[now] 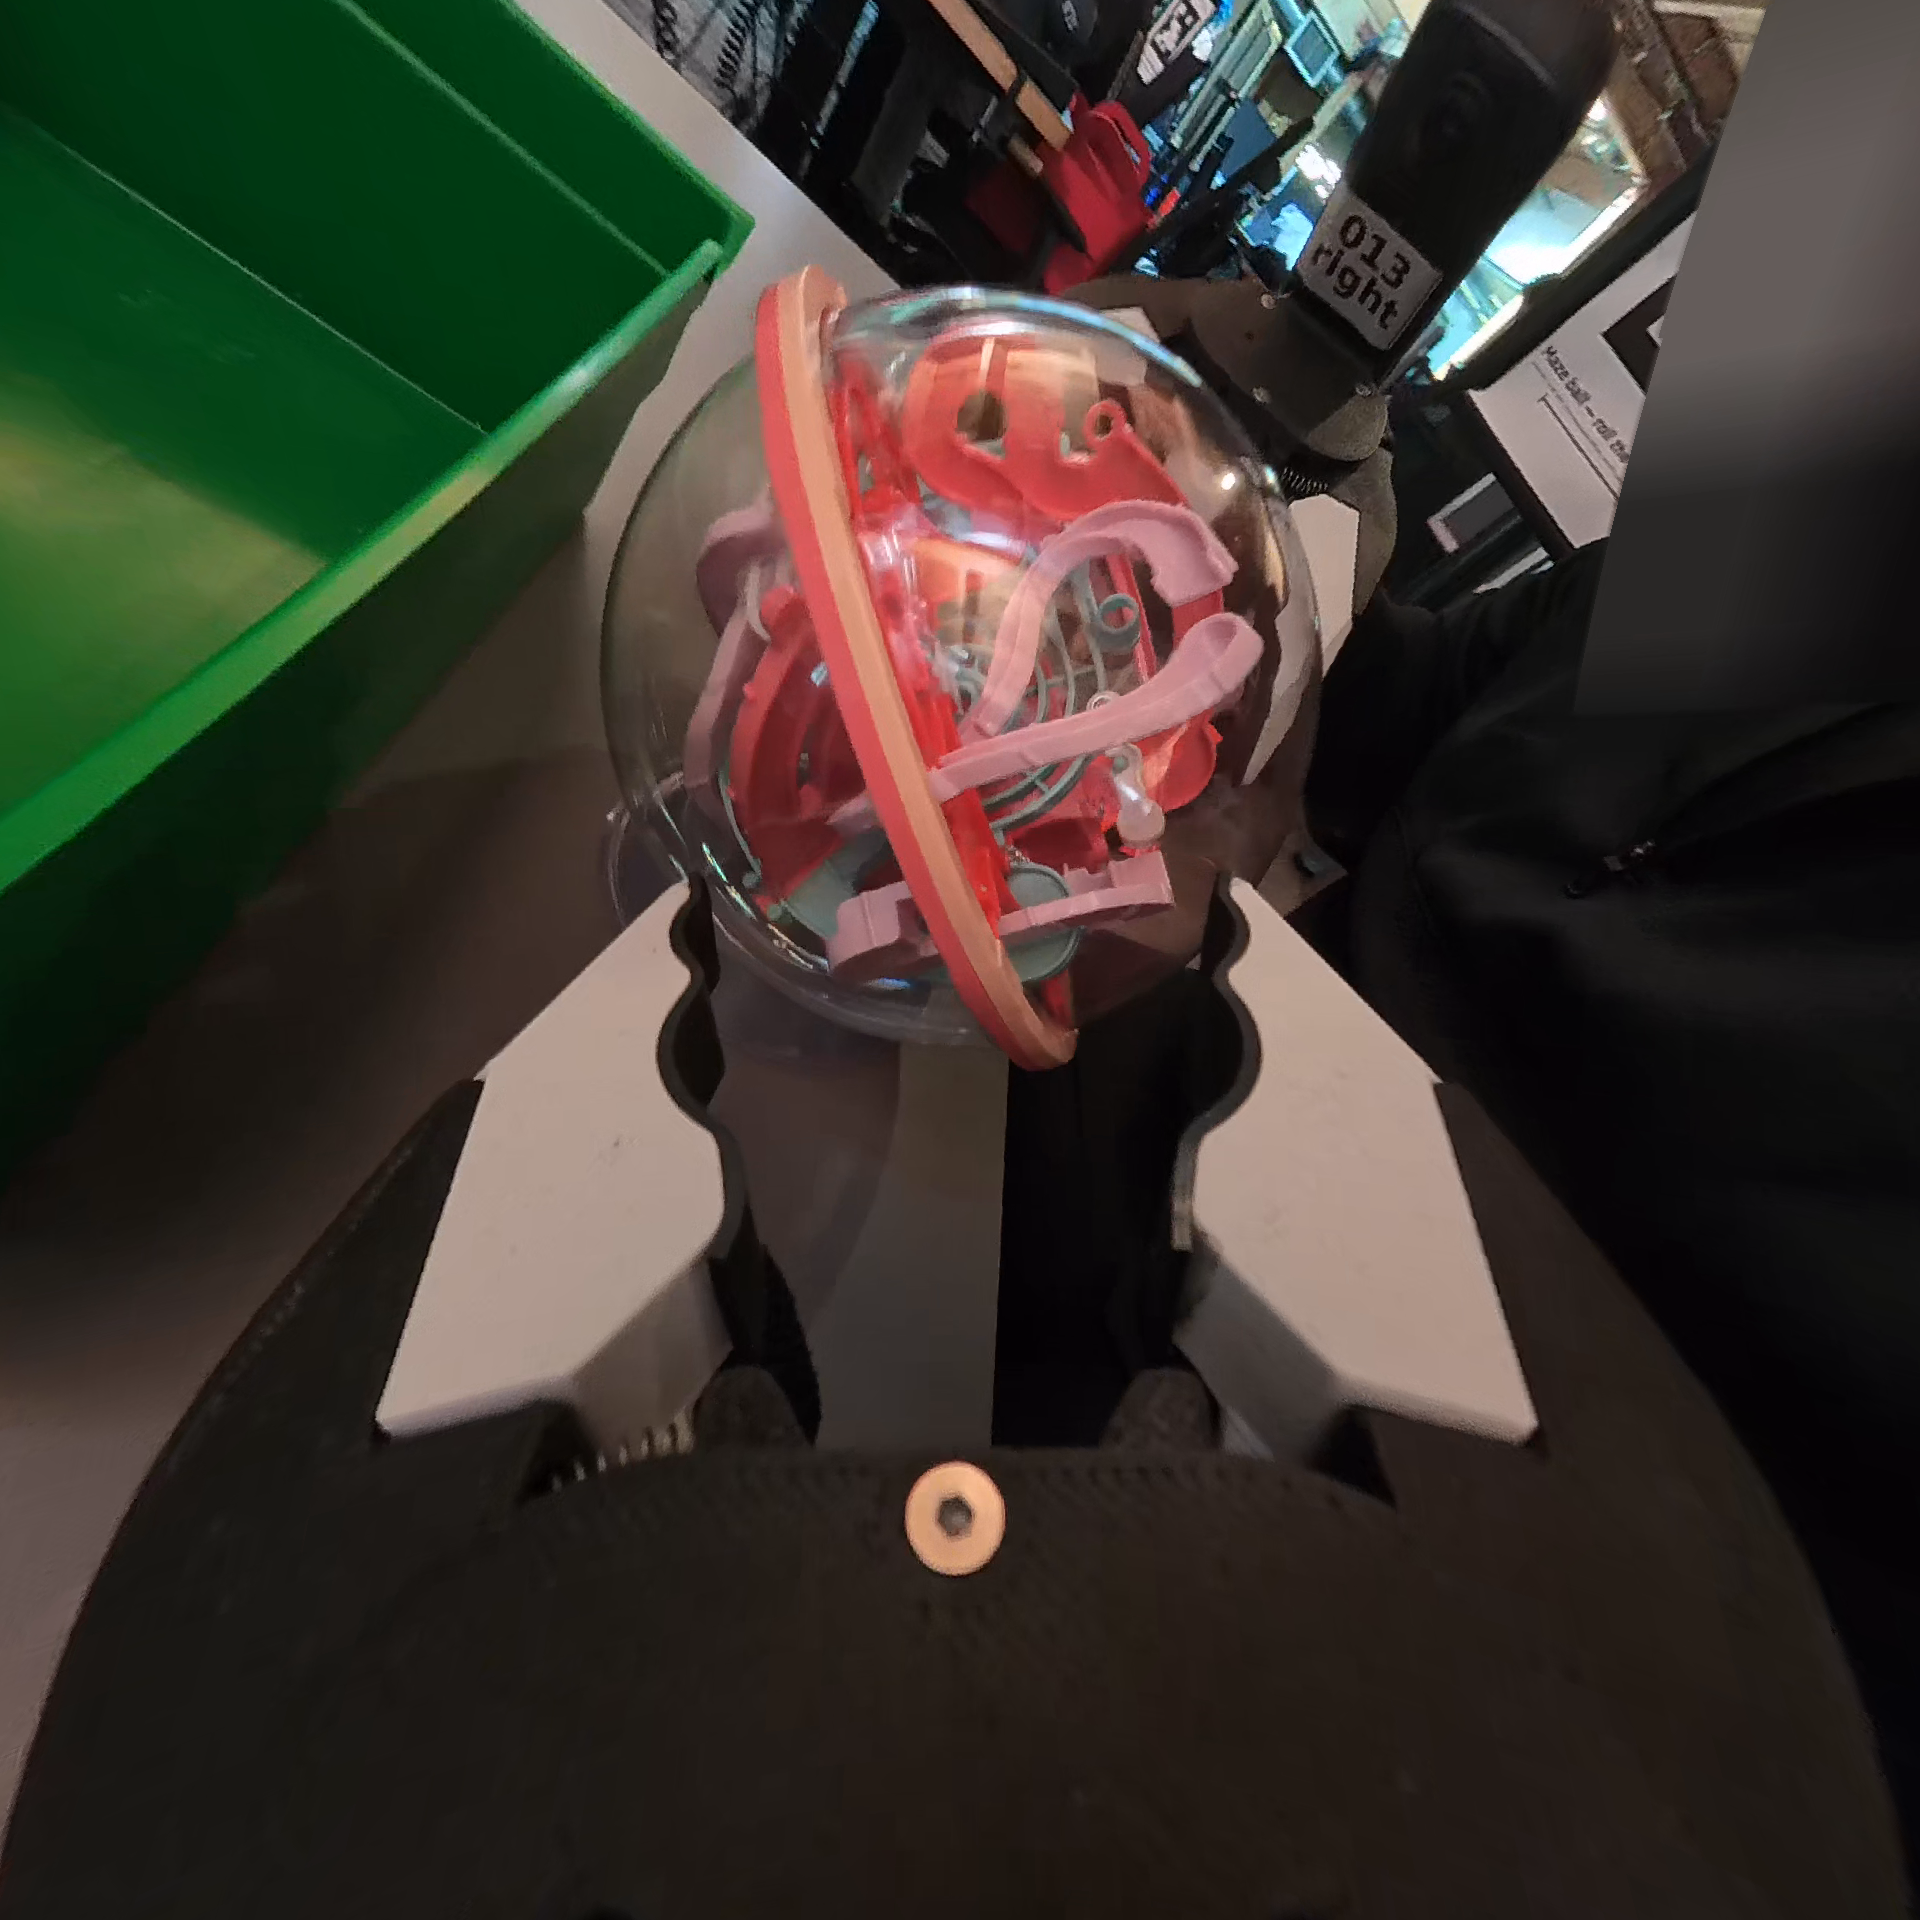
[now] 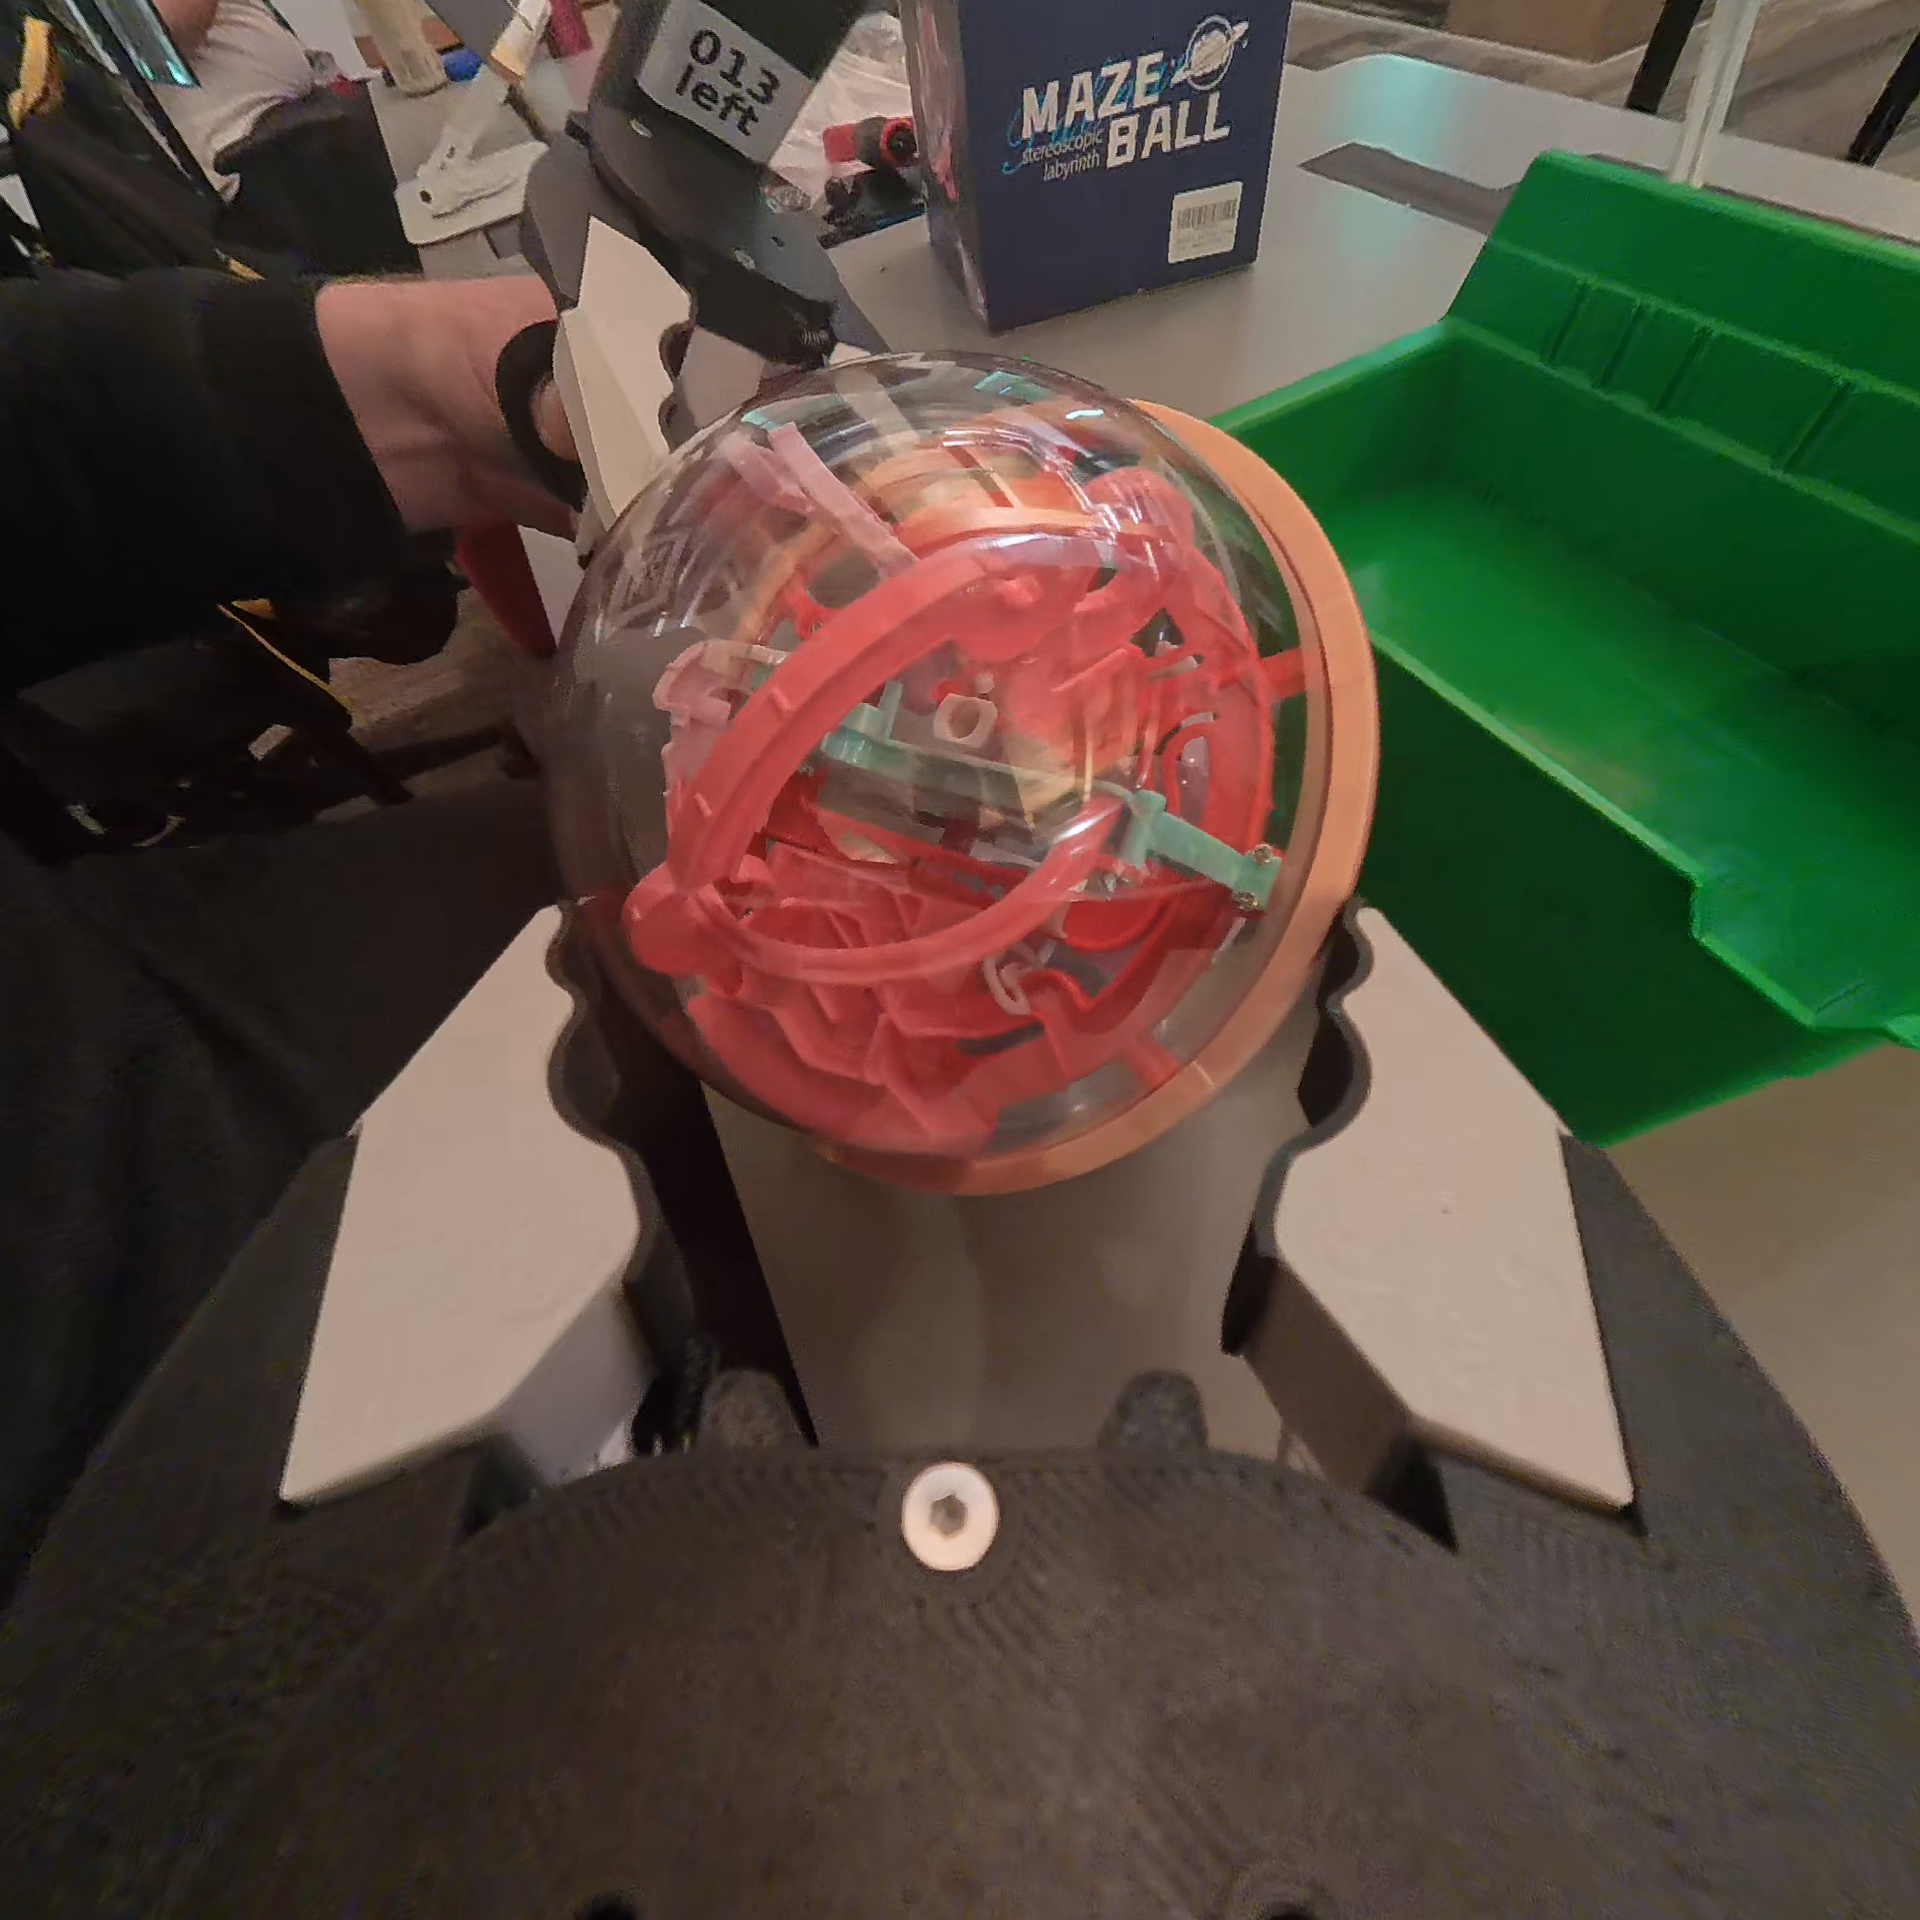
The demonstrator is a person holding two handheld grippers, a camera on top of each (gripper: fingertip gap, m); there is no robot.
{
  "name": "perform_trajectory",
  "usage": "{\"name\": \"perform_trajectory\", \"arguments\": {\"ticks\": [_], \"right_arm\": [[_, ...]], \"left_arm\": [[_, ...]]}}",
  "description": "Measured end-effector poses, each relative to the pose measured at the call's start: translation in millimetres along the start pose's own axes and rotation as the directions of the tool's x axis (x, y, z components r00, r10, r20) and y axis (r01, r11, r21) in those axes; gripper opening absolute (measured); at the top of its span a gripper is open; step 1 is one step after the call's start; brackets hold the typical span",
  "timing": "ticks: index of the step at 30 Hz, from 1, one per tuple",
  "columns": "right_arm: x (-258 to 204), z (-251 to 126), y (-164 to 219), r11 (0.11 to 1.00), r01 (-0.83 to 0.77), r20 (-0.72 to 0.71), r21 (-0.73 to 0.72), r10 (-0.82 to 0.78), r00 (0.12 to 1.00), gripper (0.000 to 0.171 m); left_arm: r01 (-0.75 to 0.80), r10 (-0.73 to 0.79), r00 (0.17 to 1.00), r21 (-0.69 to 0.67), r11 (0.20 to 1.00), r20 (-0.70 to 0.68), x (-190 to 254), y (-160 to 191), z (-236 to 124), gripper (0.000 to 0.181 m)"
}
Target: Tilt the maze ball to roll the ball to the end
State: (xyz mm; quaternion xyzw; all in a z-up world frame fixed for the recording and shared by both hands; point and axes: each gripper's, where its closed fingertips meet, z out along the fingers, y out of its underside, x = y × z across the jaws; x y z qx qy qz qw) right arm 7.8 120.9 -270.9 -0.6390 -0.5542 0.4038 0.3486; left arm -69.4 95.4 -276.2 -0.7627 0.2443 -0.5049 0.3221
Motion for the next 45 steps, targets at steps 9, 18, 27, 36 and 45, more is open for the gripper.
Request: {"name": "perform_trajectory", "arguments": {"ticks": [9, 18, 27, 36, 45], "right_arm": [[1, -2, -3, 0.999, -0.026, 0.019, 0.044, 0.025, 1.0, 0.133], [-1, -10, -2, 0.996, -0.05, 0.035, 0.079, 0.047, 0.998, 0.127], [0, -18, 4, 0.99, -0.076, 0.032, 0.118, 0.073, 0.997, 0.116], [4, -26, 7, 0.964, -0.204, 0.106, 0.171, 0.188, 0.977, 0.092], [8, -30, 17, 0.95, -0.287, 0.149, 0.123, 0.269, 0.952, 0.074]], "left_arm": [[0.061, -0.058, 0.996, 0.039, 0.997, -0.062, -9, -3, -7, 0.086], [0.092, -0.086, 0.994, 0.088, 0.992, -0.068, -16, -13, -15, 0.072], [0.083, -0.075, 0.995, 0.118, 0.99, -0.065, -15, -21, -15, 0.062], [0.053, -0.048, 0.998, 0.144, 0.988, -0.043, -15, -31, -19, 0.049], [0.024, -0.024, 1.0, 0.178, 0.984, 0.0, -13, -36, -25, 0.025]]}}
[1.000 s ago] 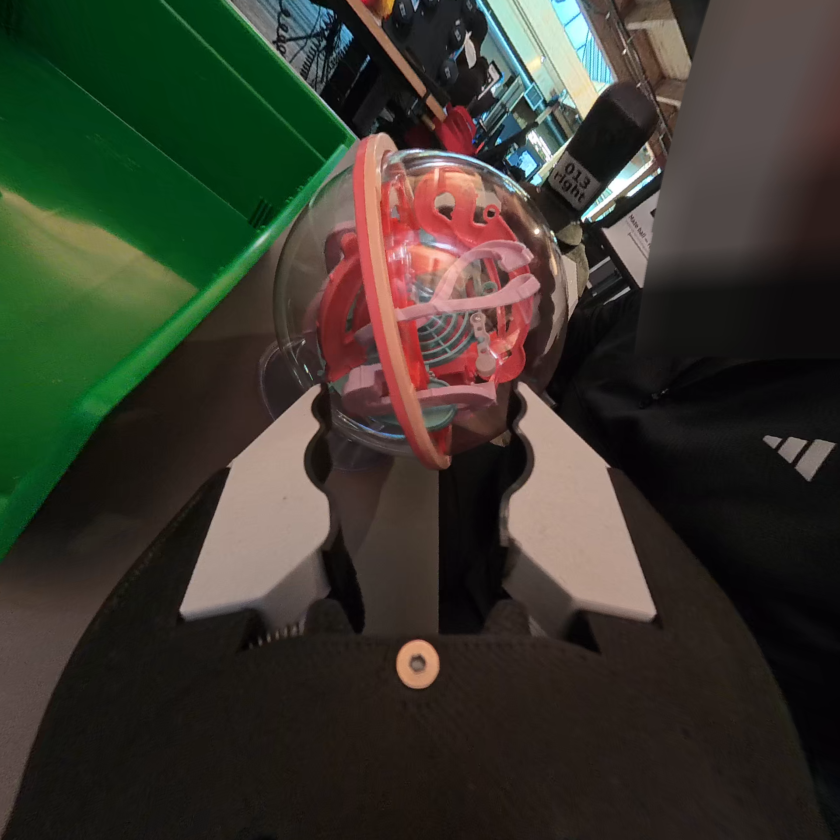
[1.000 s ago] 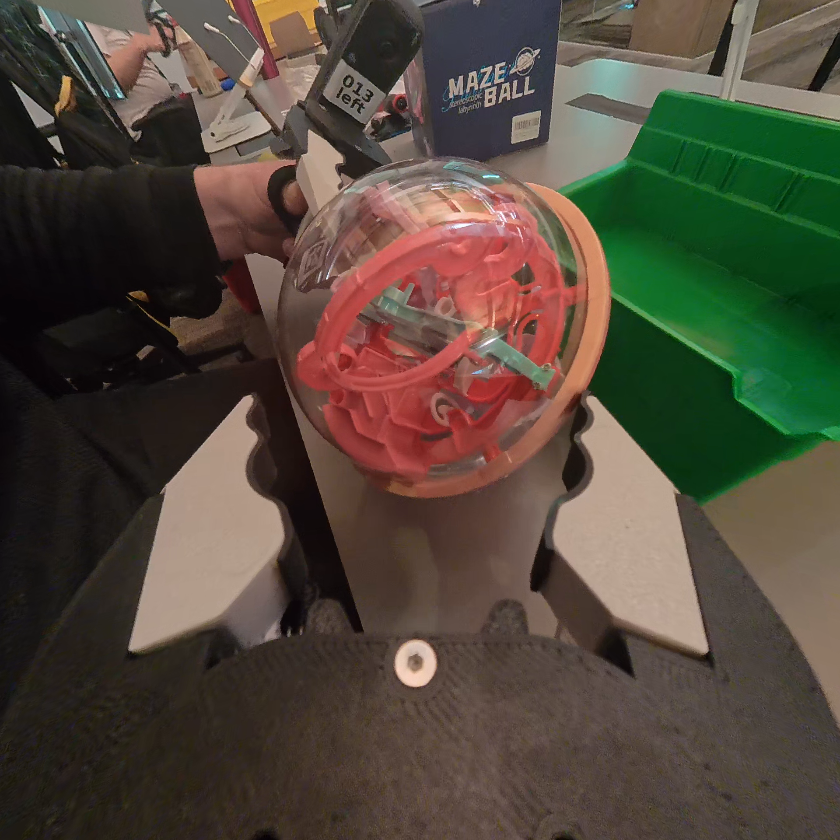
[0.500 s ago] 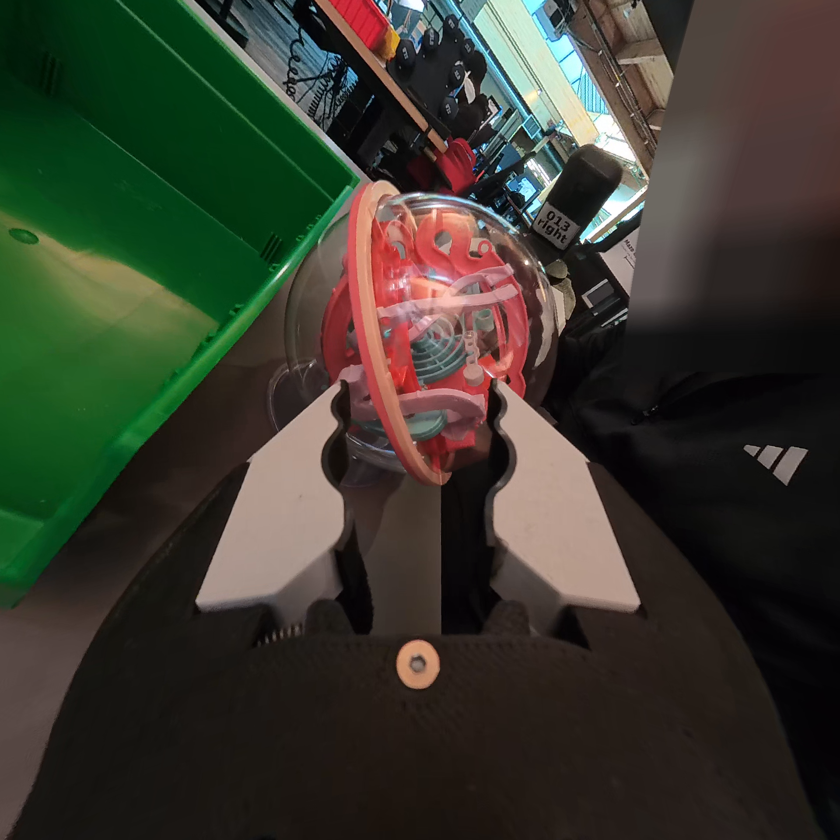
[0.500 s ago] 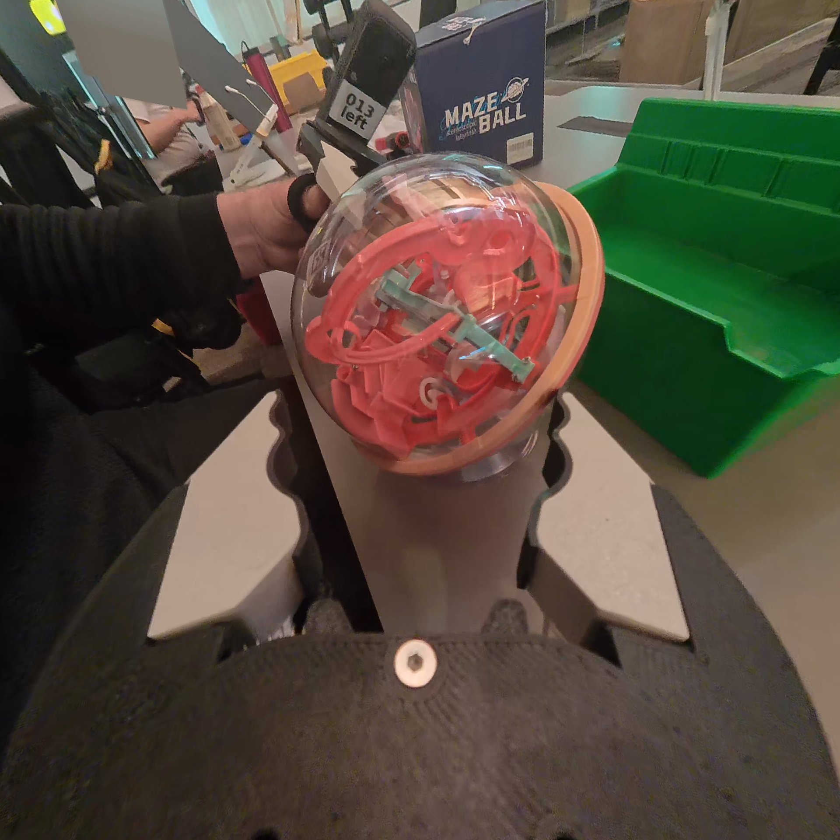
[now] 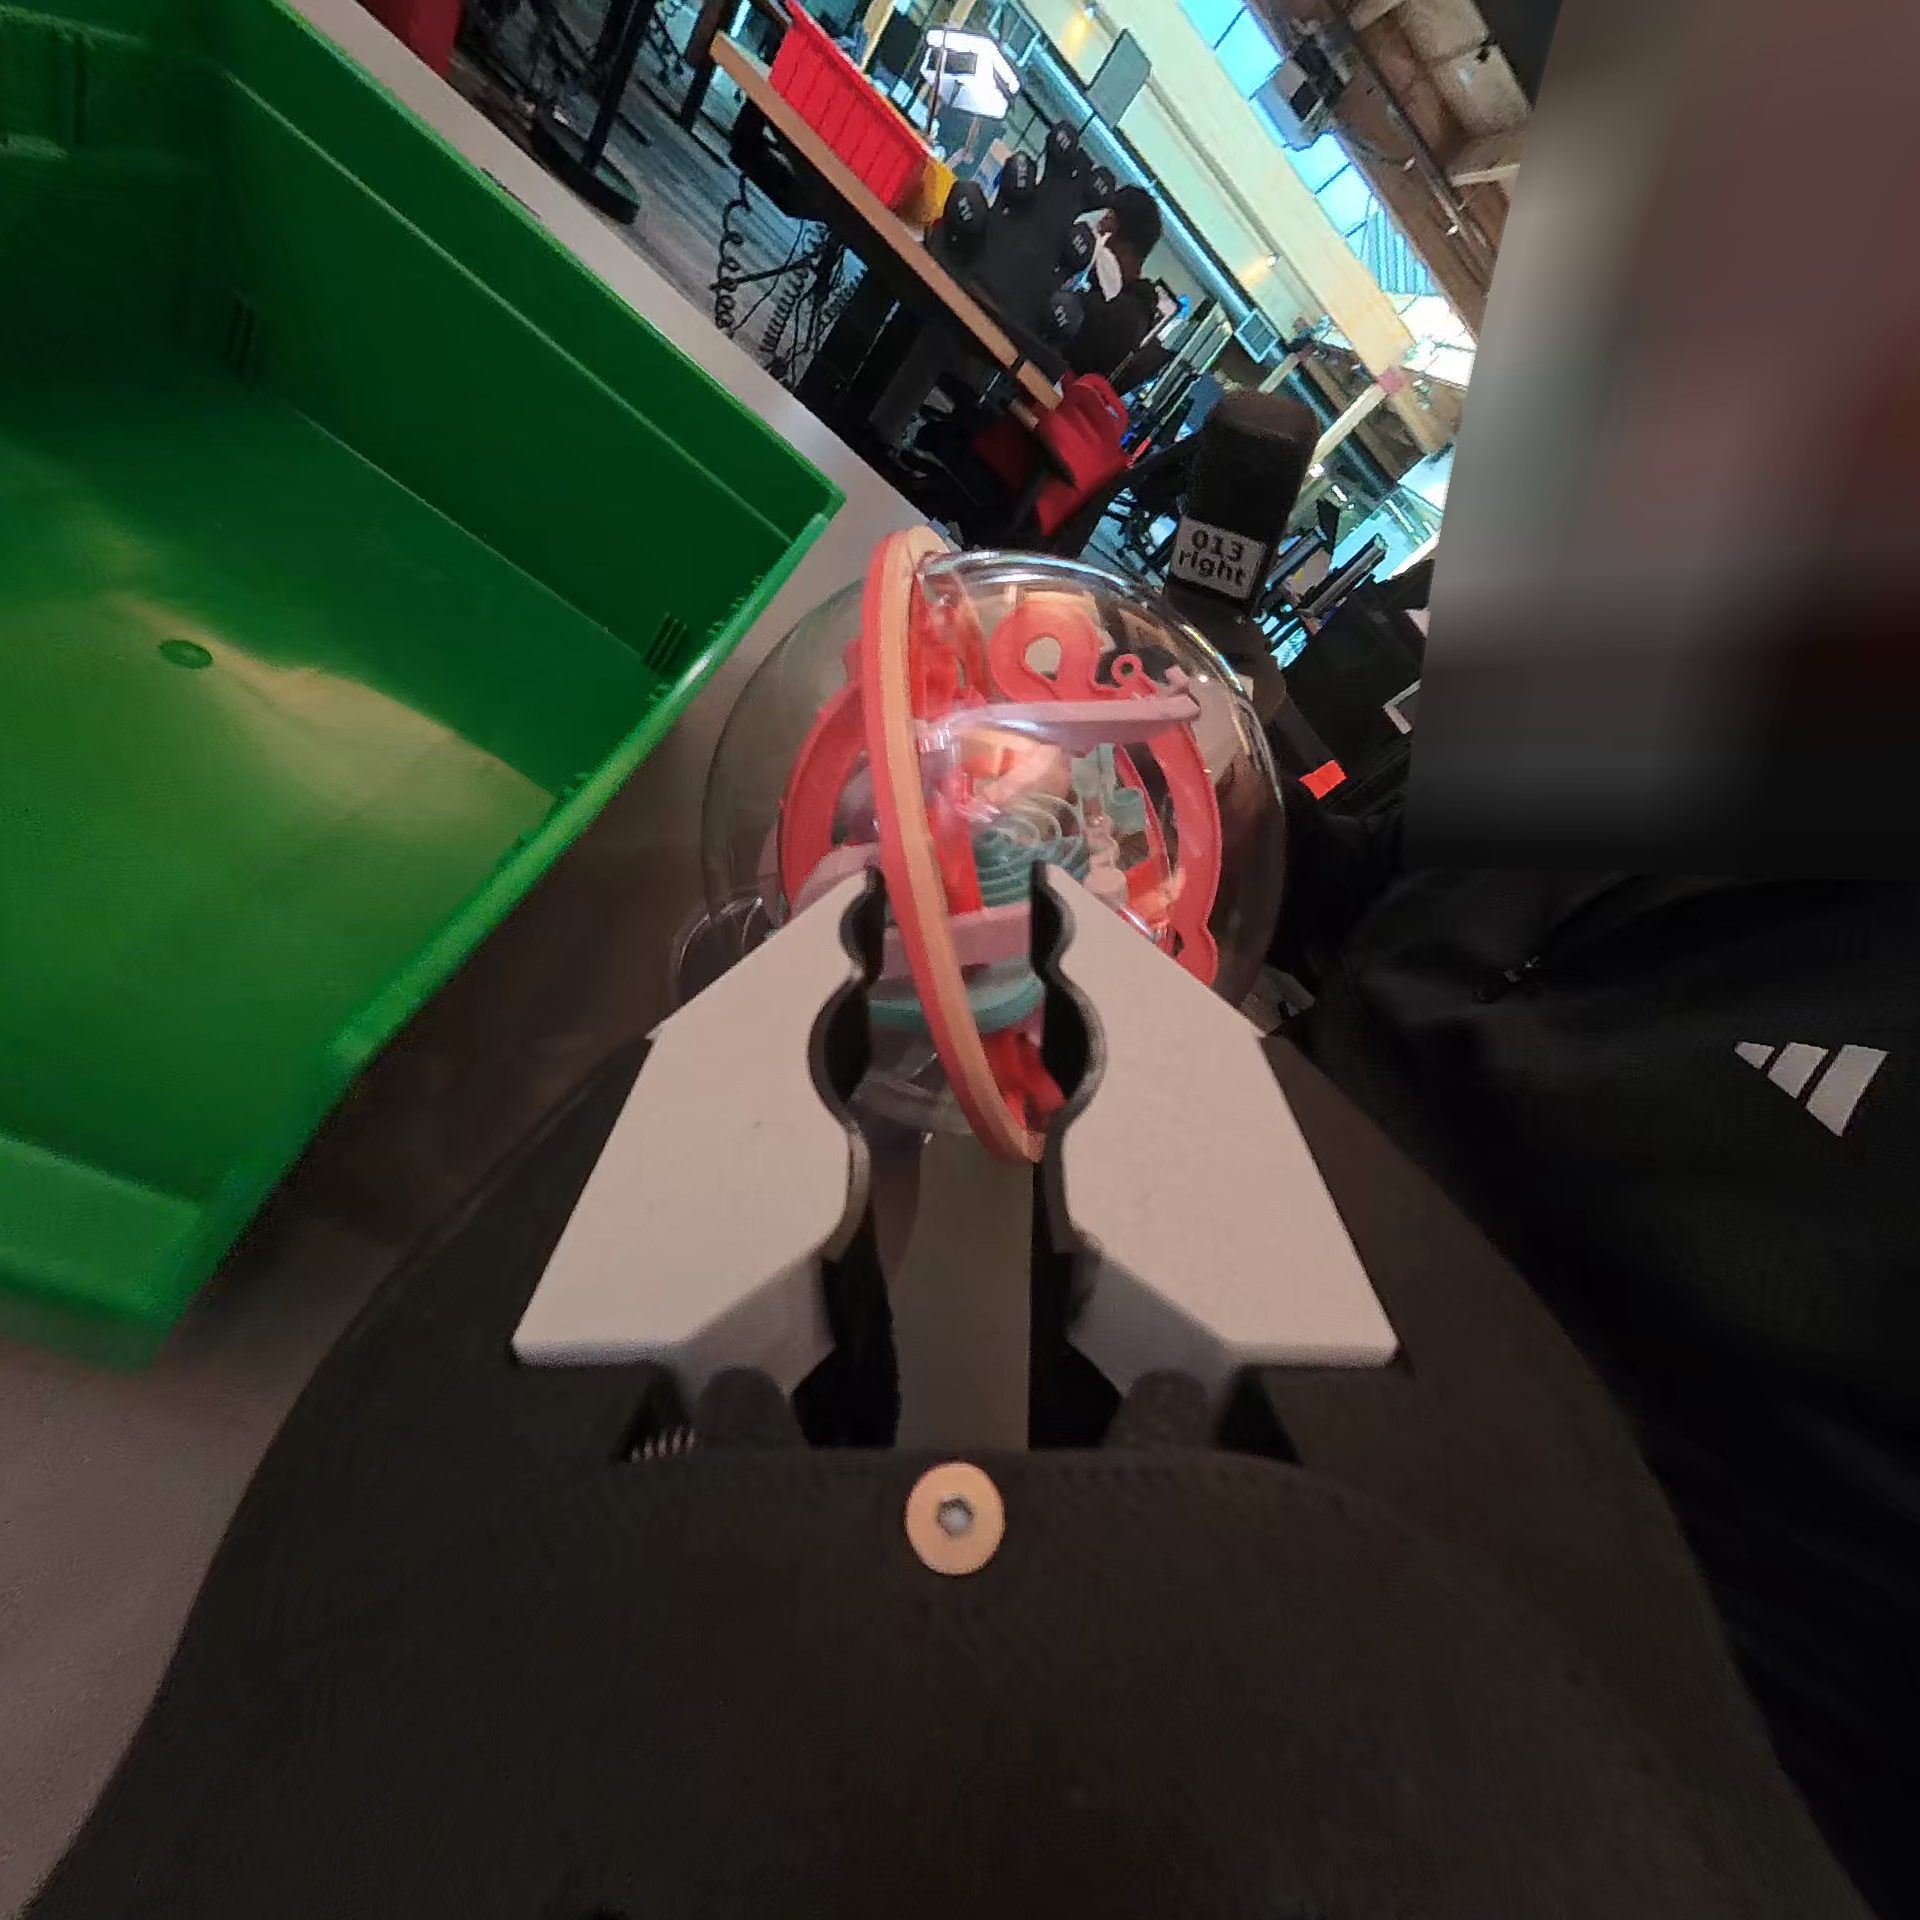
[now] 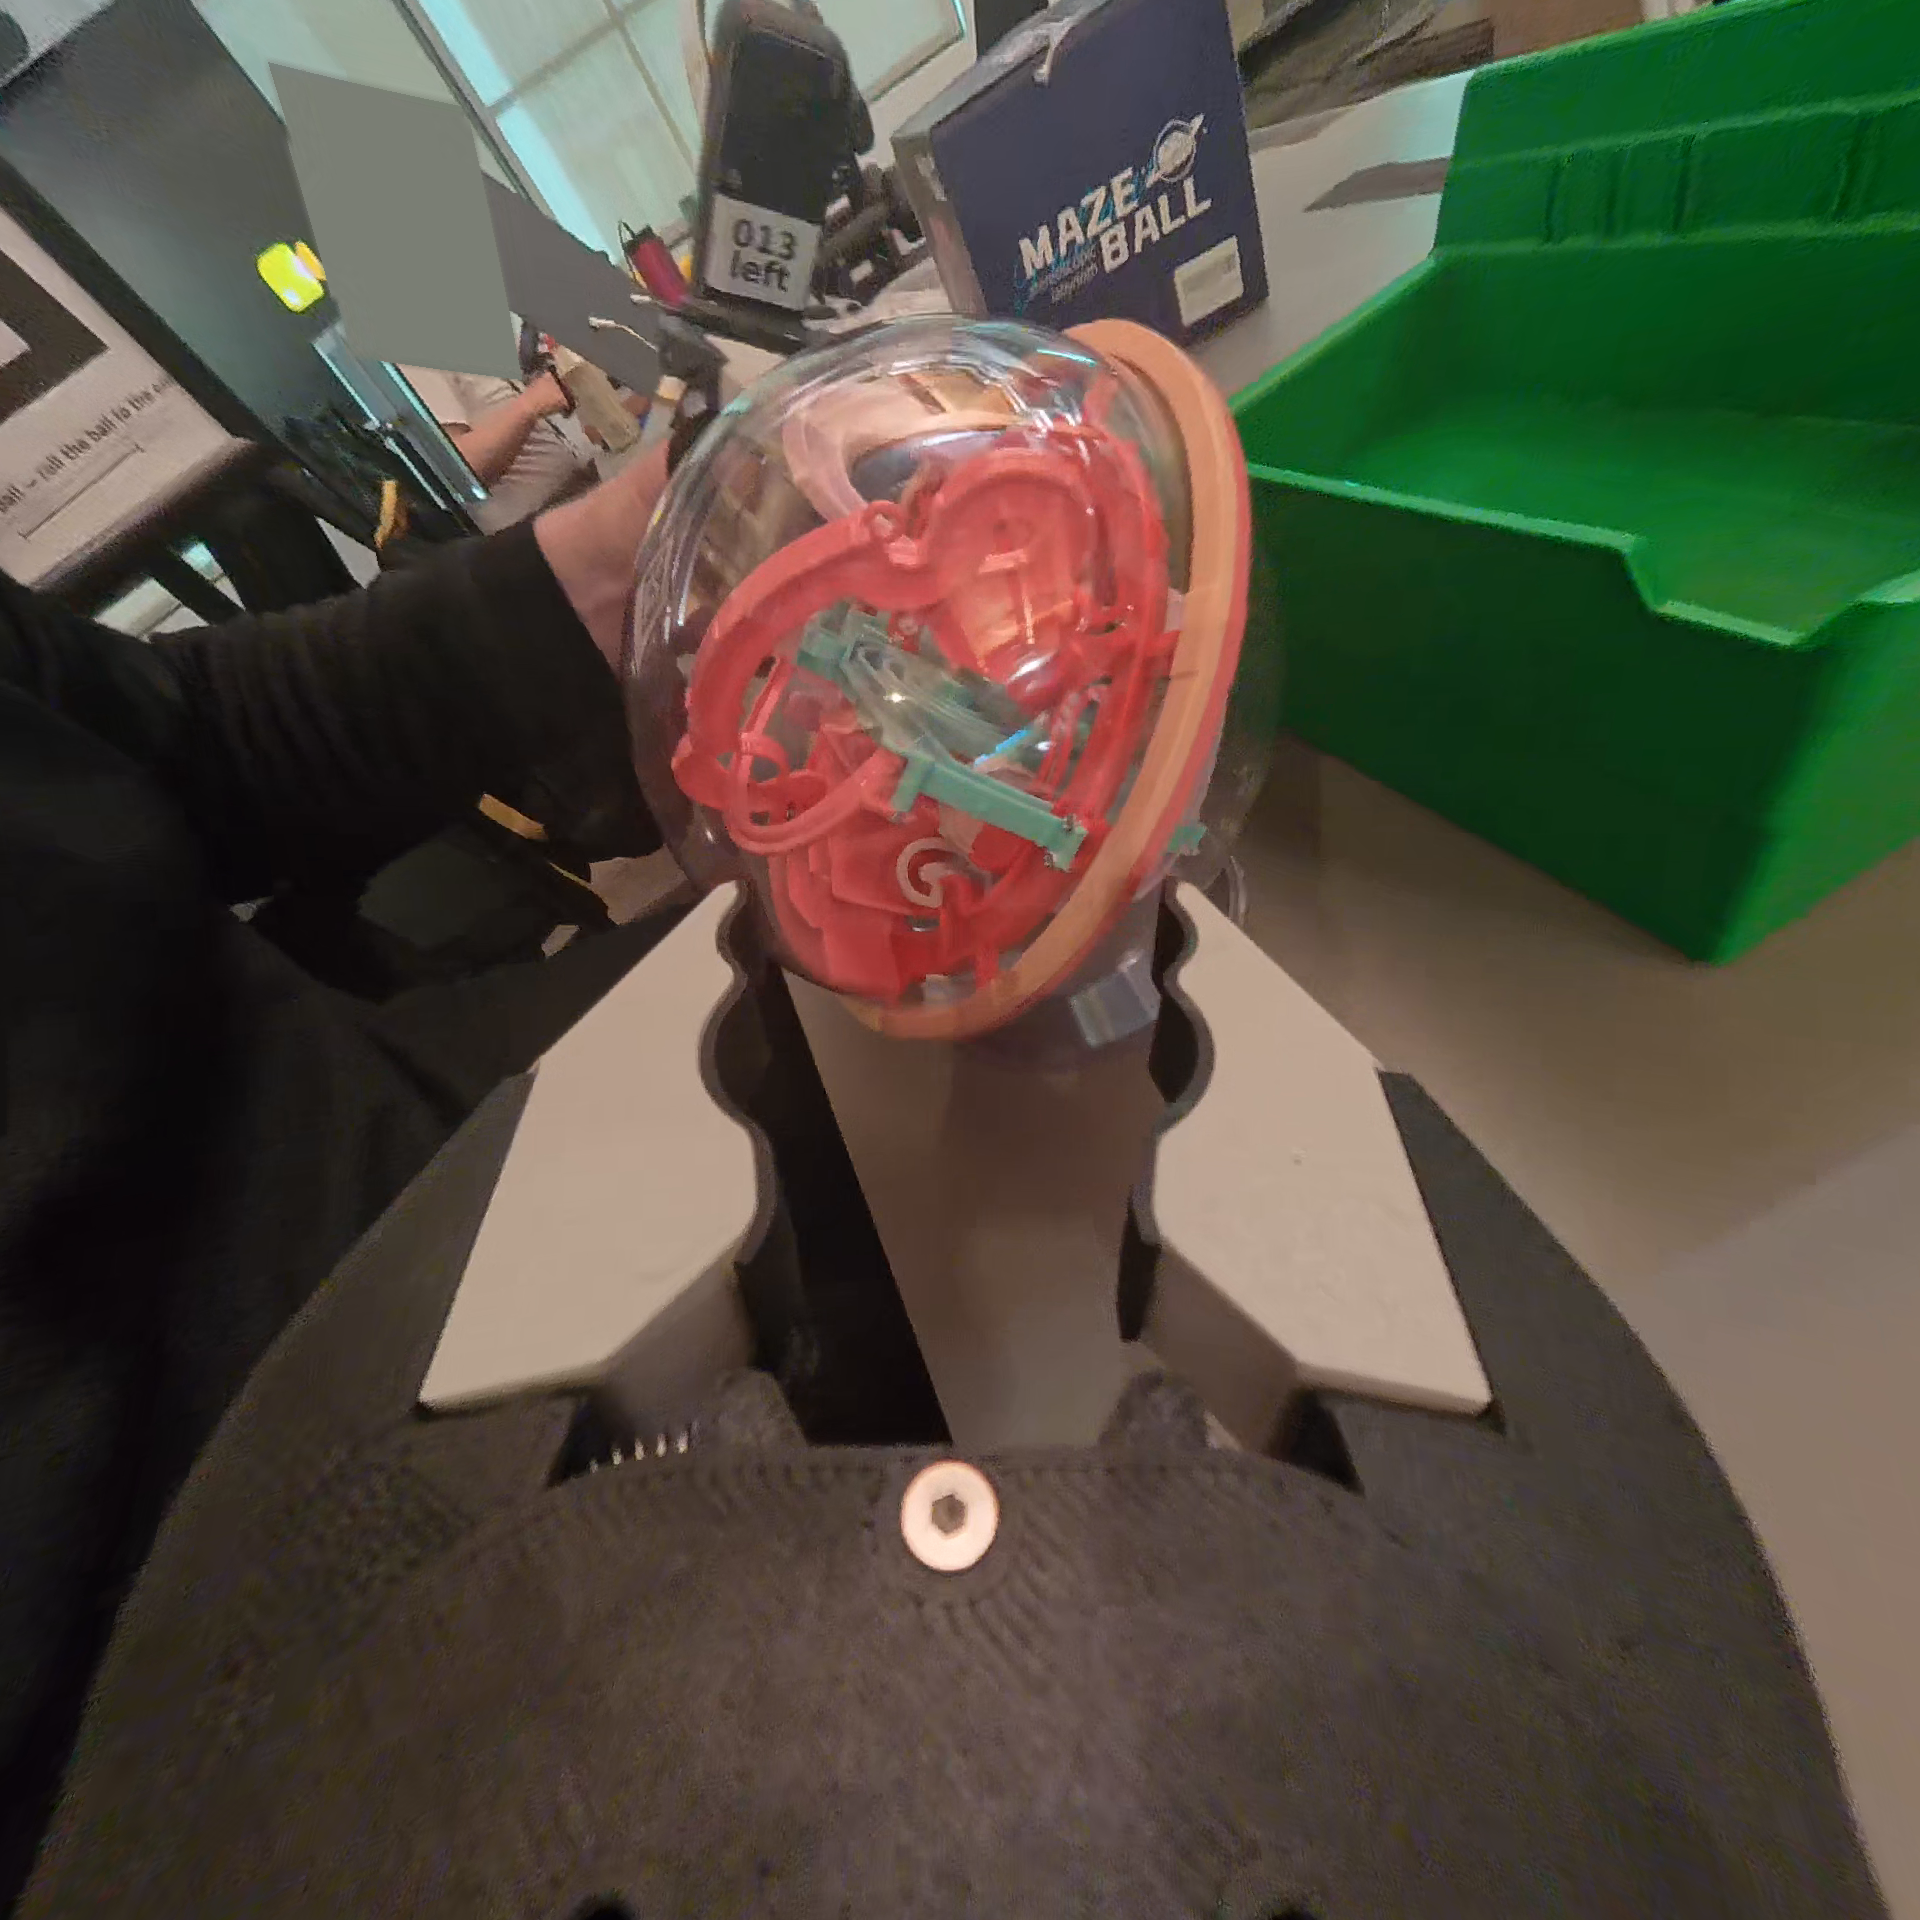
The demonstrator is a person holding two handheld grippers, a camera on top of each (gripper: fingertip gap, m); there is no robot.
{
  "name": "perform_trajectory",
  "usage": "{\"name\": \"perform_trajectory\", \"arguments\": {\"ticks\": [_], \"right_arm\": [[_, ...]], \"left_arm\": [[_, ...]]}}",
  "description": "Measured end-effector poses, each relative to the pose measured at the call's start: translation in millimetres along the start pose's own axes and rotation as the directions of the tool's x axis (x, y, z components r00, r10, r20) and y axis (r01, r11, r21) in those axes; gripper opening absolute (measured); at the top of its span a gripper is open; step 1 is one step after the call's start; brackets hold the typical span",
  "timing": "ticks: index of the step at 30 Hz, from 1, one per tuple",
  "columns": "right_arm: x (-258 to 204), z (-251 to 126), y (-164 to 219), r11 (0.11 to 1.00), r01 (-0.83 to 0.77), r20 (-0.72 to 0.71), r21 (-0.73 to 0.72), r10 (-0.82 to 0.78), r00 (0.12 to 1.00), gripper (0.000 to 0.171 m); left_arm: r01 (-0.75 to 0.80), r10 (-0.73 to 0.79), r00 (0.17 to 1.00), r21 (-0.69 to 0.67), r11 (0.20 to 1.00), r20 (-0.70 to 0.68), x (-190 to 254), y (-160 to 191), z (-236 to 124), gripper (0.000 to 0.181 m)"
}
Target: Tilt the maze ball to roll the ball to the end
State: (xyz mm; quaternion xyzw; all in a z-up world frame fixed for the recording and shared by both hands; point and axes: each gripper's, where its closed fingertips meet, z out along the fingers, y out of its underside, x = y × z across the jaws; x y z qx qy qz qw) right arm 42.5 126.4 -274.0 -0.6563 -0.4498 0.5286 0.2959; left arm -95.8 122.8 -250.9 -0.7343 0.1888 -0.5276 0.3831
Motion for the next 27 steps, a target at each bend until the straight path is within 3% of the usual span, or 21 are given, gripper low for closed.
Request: {"name": "perform_trajectory", "arguments": {"ticks": [3, 8, 12, 17, 27], "right_arm": [[5, -1, -5, 1.0, -0.01, 0.003, 0.008, 0.01, 1.0, 0.092], [6, 4, -32, 0.997, 0.074, 0.057, 0.024, -0.075, 0.996, 0.122], [2, 28, -27, 0.993, 0.086, 0.167, -0.077, -0.072, 0.983, 0.127], [1, 40, -19, 0.988, 0.126, 0.143, -0.091, -0.113, 0.983, 0.126], [-2, 43, 0, 0.977, 0.189, 0.008, -0.101, -0.19, 0.982, 0.128]], "left_arm": [[0.005, -0.004, 0.999, -0.014, 1.0, 0.048, 4, 5, -2, 0.042], [0.093, -0.085, 0.987, -0.057, 0.994, 0.134, 9, 33, -4, 0.09], [0.127, -0.112, 0.978, -0.072, 0.989, 0.178, 17, 57, 14, 0.11], [0.063, -0.052, 0.971, -0.038, 0.997, 0.235, 17, 52, 29, 0.113], [-0.053, 0.09, 0.972, -0.169, 0.984, 0.217, 15, 43, 25, 0.112]]}}
